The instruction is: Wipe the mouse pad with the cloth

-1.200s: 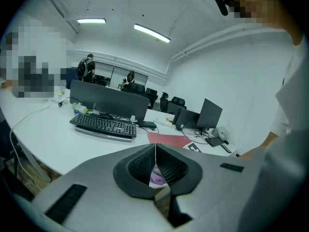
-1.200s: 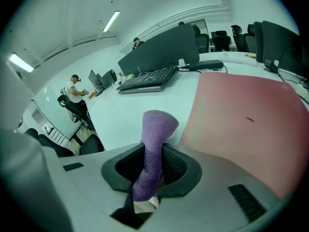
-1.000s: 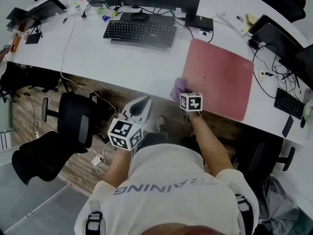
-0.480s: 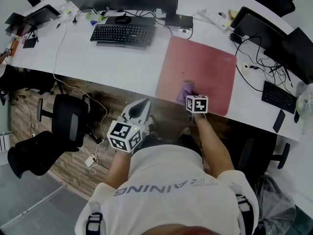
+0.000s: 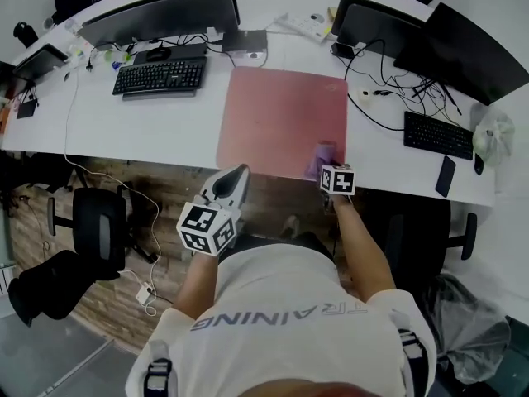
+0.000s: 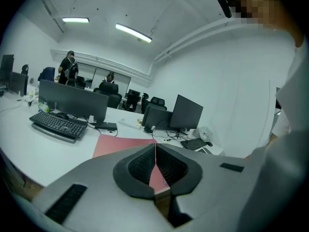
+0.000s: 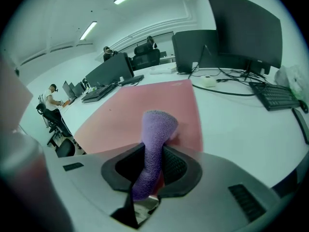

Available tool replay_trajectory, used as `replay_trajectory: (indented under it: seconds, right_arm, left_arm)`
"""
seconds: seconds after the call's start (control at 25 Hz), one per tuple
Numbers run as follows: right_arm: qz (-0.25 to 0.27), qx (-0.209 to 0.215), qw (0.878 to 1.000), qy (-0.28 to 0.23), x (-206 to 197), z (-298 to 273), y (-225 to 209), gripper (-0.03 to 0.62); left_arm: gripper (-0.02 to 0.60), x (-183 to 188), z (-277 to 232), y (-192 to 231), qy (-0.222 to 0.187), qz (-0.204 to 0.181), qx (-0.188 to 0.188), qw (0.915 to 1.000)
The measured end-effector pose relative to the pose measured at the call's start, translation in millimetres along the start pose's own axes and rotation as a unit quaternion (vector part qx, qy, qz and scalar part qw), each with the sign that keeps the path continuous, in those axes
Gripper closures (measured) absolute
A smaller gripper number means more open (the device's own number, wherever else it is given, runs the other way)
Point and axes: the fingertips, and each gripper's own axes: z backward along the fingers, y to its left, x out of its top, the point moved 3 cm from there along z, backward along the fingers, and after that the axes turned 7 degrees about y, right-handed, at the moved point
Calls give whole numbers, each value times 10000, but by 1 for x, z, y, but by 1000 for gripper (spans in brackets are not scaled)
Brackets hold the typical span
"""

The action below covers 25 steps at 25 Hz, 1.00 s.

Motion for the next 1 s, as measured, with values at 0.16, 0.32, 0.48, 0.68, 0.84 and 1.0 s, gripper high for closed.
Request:
replay_trajectory:
  seconds: [0.16,0.32,0.48,0.68,0.84,1.0]
  right_arm:
    - [-286,-345,9990,-80,-17,23,-56,490]
    - [-552,-706,9959,-134,-32,41,-94,491]
    - [-828,-955,9918,-183,-41,55,-110,491]
    - [-992,-785,9868,-1007,0,101,-80,493]
    - [-823,-534,9771,-1888,53,152,-35,493]
    - [-462,-320,9599,-2748,106,210,17,493]
  left_arm:
    - [549,7,-16,-24,-29,-147,-186,9997]
    - [549,18,-22,-33,-77,-281,-295,9991]
    - [549,28,-22,-33,-152,-406,-375,9984]
    - [549,54,-16,-16,-346,-670,-334,9966]
    - [549,79,-2,13,-561,-774,-194,9952]
    - [549,104,18,32,-838,-873,-163,9925]
